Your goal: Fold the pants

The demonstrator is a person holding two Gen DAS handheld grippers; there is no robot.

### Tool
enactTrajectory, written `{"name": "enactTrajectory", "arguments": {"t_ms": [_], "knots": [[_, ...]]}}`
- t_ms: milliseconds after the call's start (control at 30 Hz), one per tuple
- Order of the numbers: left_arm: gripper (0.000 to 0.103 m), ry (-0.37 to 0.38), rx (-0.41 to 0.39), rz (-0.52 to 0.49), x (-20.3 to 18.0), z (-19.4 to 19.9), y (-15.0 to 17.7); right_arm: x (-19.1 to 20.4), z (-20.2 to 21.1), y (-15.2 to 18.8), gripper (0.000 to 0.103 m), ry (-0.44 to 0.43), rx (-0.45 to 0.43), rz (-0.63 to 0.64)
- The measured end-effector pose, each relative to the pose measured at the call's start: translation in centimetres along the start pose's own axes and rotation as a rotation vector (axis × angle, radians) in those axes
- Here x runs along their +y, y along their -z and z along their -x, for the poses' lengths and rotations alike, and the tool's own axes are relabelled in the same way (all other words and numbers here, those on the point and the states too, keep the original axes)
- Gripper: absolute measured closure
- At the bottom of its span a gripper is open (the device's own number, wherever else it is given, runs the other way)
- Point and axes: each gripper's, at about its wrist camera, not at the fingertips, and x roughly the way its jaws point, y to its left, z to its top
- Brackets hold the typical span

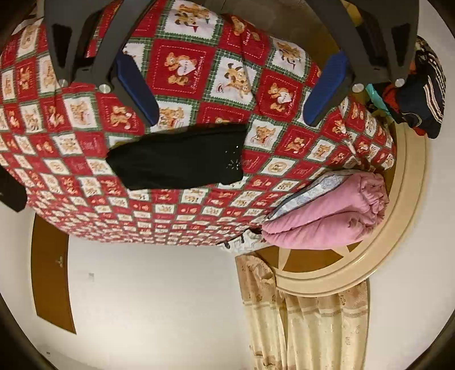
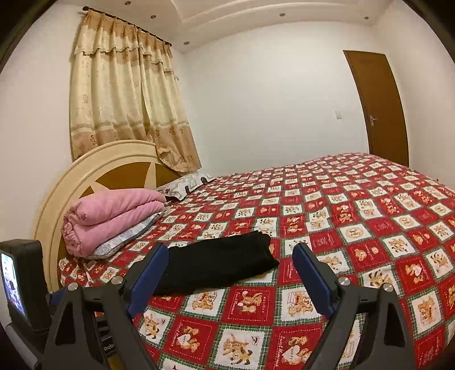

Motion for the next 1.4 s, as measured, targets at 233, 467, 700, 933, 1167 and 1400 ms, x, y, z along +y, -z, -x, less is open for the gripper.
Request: {"name": "enactTrajectory", "arguments": {"t_ms": [233,467,700,933,1167,1400], "knots": [[0.000,-0.014,-0.039,0.024,0.1,0.8,-0.2,-0.7,-0.2,0.3,0.012,0.001,0.021,-0.016],[0.000,-0.013,-0.033,0.029,-0.1,0.9,-0.1,-2.1,-0.5,0.6,0.012,0.010,0.036,-0.061],[0.000,-0.026,-0.030,0.010,-0.6,1.0,-0.1,-2.4,-0.4,0.6,0.012,0.011,0.033,-0.068],[0.000,-0.032,-0.037,0.020,-0.4,1.0,-0.2,-2.4,-0.3,0.6,0.012,0.008,0.035,-0.062],[0.000,-0.039,-0.037,0.050,0.7,0.9,-0.6,-2.3,-0.3,0.6,0.012,0.007,0.036,-0.059],[0.000,-0.046,-0.054,0.052,1.0,1.1,-0.7,-2.1,-0.4,0.6,0.012,0.007,0.033,-0.054]]}}
